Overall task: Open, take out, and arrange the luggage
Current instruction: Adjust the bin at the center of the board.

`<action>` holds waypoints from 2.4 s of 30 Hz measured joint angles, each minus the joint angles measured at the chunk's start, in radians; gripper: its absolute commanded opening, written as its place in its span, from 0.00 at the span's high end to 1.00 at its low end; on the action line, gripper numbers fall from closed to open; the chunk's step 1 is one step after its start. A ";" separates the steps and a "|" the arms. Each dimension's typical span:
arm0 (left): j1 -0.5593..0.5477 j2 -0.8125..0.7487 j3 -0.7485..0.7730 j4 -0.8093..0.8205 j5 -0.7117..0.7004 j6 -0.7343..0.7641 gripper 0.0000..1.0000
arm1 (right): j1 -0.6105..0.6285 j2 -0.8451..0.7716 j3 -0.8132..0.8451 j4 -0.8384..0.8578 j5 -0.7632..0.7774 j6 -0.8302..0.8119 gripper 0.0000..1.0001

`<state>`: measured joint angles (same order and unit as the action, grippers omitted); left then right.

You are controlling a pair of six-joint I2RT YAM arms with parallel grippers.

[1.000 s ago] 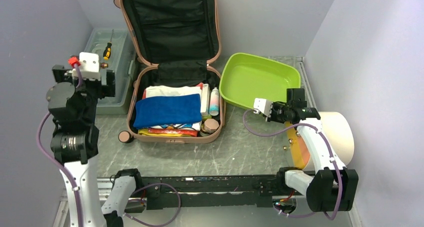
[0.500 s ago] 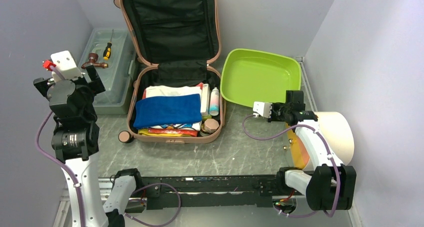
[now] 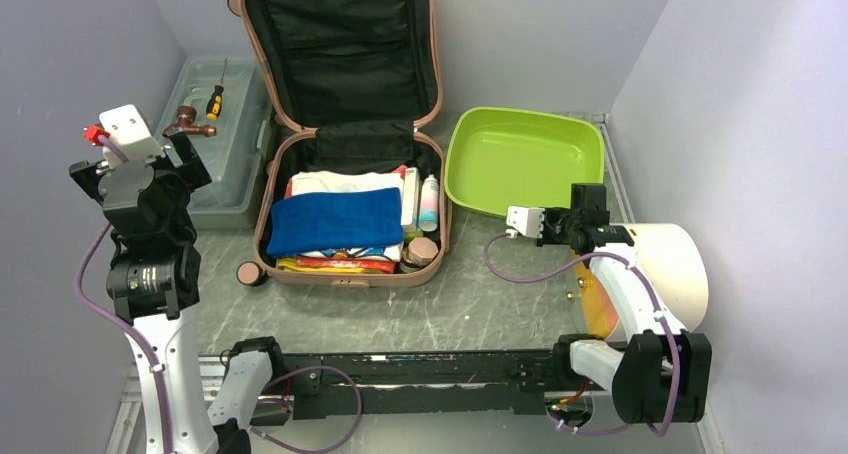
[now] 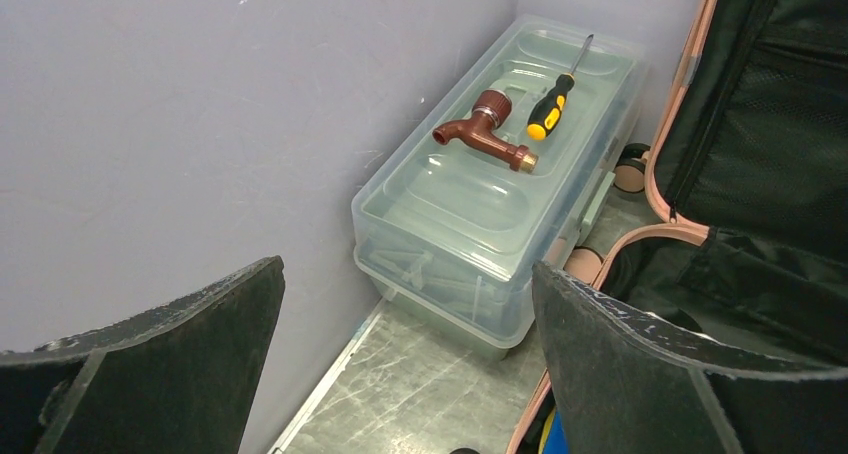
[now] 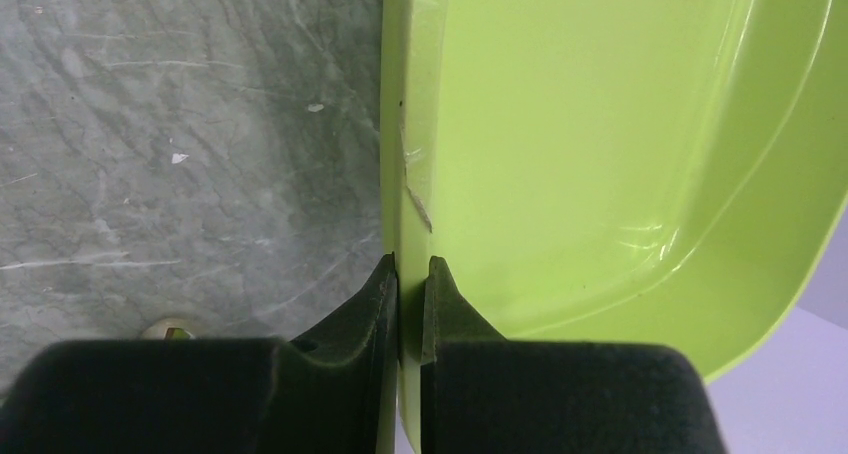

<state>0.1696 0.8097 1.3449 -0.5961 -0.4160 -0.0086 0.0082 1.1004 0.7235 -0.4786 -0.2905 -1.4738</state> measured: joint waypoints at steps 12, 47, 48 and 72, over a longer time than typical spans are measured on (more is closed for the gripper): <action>0.011 -0.014 -0.027 0.000 0.019 -0.010 0.01 | 0.009 0.046 0.039 0.018 0.006 0.031 0.32; 0.030 -0.331 -0.433 -0.566 0.985 0.708 0.00 | 0.267 0.352 0.132 0.014 0.192 0.180 0.63; 0.030 -0.334 -0.441 -0.574 1.008 0.724 0.01 | 0.261 0.341 0.124 0.019 0.185 0.180 0.65; -0.014 -0.334 -0.505 -0.832 1.392 1.221 0.01 | 0.198 0.200 -0.005 0.136 0.055 0.178 0.89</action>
<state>0.1551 0.4759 0.8402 -1.4281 0.9756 1.2125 0.2066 1.3003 0.7185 -0.3424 -0.2352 -1.2961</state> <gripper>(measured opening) 0.995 0.164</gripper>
